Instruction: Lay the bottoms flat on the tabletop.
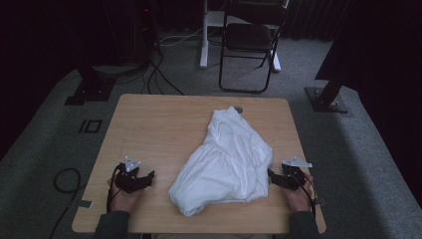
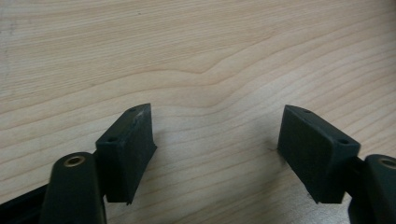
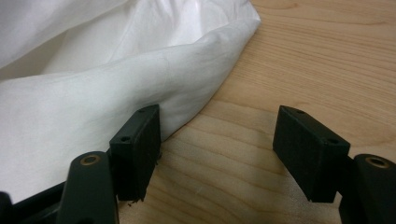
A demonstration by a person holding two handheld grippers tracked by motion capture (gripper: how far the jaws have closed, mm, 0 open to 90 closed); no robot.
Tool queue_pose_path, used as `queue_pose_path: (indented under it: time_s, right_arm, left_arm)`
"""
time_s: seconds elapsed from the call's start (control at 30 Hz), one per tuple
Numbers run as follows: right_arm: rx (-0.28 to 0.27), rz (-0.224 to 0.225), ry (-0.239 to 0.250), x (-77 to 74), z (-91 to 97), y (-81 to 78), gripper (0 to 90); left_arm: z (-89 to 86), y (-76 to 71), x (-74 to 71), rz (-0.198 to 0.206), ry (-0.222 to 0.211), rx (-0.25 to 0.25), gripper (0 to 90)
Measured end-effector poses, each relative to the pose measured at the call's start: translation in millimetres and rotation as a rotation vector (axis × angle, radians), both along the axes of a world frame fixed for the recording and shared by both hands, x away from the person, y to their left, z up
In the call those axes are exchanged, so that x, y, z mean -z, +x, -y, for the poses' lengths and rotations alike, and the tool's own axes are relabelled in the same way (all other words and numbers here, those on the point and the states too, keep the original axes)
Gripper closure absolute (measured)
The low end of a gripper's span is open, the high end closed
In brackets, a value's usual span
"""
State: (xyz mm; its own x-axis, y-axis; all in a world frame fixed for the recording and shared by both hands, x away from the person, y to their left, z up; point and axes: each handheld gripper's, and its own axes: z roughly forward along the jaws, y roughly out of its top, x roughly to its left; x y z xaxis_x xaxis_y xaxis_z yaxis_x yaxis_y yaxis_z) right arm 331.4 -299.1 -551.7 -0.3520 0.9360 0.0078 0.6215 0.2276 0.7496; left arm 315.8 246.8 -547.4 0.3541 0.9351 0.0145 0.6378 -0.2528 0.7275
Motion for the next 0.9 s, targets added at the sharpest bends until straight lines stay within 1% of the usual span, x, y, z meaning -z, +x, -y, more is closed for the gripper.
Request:
queue_pose_path:
  time_s: [0.13, 0.3, 0.33, 0.4, 0.43, 0.47, 0.5, 0.53, 0.6, 0.7, 0.77, 0.8, 0.9]
  right_arm:
    - [0.0, 0.001, 0.0, 0.0, 0.0, 0.0, 31.7]
    - [0.0, 0.0, 0.0, 0.0, -0.1, -0.1, 31.8]
    - [0.002, 0.0, 0.0, 0.0, -0.2, -0.2, 31.8]
    - [0.003, 0.0, 0.0, -0.1, -0.2, -0.2, 31.7]
    - [0.003, 0.0, 0.0, 0.0, -0.2, -0.2, 31.7]
    - [0.003, 0.0, 0.0, 0.0, -0.2, -0.2, 31.8]
    - [0.002, 0.0, 0.0, 0.0, -0.2, -0.2, 31.8]
    - [0.002, 0.0, 0.0, -0.1, -0.2, -0.2, 31.8]
    - [-0.001, 0.0, 0.0, -0.1, -0.3, -0.4, 31.7]
    - [-0.004, 0.001, -0.001, 0.0, -0.4, -0.7, 31.8]
    - [-0.005, 0.001, 0.0, 0.0, -0.5, -0.9, 31.7]
    - [-0.007, 0.001, 0.0, 0.1, -0.8, -1.3, 31.7]
    - [-0.007, 0.0, -0.001, 0.0, -1.2, -1.9, 31.9]
  left_arm:
    - [0.1, 0.1, 0.0, 0.0, 0.001, 0.002, 25.5]
    - [-0.1, 0.0, -0.1, 0.0, 0.0, 0.0, 26.5]
    - [-0.3, -0.3, -0.3, 0.006, -0.005, 0.005, 30.8]
    - [0.2, 0.4, -0.5, 0.011, -0.009, 0.019, 35.1]
    - [0.7, 0.7, -0.7, 0.011, -0.012, 0.02, 36.8]
    - [1.2, 1.2, -2.1, 0.002, -0.011, 0.02, 39.3]
    - [2.0, 1.5, -4.5, -0.015, -0.022, 0.028, 44.2]
    - [3.7, 1.2, -7.1, -0.015, -0.033, 0.041, 47.0]
    - [9.4, -0.7, -14.2, 0.0, -0.03, 0.074, 47.9]
    - [19.5, -1.4, -26.2, 0.021, -0.045, 0.127, 50.7]
    - [19.5, -1.4, -26.2, 0.021, -0.045, 0.127, 51.6]
    - [29.0, 1.0, -35.0, 0.031, -0.044, 0.162, 52.6]
    - [40.4, 5.3, -43.4, 0.039, -0.041, 0.196, 54.4]
